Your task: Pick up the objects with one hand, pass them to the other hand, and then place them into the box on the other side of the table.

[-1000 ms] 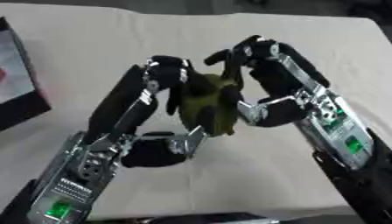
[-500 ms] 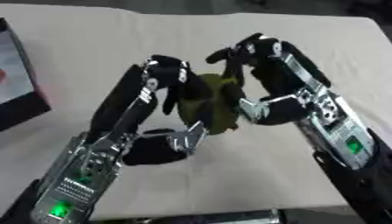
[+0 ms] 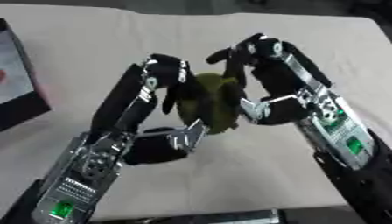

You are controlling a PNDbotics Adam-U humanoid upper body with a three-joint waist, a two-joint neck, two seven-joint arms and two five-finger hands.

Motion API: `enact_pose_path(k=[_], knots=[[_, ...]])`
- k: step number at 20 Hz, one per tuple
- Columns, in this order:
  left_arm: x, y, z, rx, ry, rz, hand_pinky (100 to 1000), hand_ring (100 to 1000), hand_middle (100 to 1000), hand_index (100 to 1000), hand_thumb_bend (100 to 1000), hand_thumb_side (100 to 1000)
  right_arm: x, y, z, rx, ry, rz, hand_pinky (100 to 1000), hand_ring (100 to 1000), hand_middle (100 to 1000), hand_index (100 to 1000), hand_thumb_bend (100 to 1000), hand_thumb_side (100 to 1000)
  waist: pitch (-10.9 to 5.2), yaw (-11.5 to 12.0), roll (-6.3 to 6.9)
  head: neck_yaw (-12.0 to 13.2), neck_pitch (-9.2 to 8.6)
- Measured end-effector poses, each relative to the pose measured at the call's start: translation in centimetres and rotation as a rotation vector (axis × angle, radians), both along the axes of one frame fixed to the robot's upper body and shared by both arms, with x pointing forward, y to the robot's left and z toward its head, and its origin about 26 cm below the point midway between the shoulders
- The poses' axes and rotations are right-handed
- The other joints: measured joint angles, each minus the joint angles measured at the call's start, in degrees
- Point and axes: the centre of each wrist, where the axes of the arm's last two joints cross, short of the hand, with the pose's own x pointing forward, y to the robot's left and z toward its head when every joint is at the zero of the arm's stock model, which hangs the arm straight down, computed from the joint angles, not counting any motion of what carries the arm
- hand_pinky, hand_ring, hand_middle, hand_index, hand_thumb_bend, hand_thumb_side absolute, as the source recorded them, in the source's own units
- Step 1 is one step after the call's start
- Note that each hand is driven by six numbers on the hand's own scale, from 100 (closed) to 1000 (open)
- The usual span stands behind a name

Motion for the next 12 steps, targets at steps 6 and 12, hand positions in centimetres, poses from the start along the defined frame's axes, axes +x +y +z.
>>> enact_pose_path(k=[6, 12], knots=[[-0.04, 0.0, 0.05, -0.005, -0.004, -0.002, 591, 246, 461, 678, 100, 555, 0.03, -0.13, 0.05, 0.027, 0.015, -0.03, 690, 358, 211, 185, 100, 100, 0.0, -0.1, 0.0, 0.0, 0.0], [-0.33, 0.07, 0.32, -0.031, -0.033, -0.015, 638, 362, 699, 855, 100, 329, 0.03, -0.23, 0.04, 0.057, 0.031, -0.064, 676, 352, 208, 183, 100, 100, -0.05, -0.1, 0.0, 0.0, 0.0]])
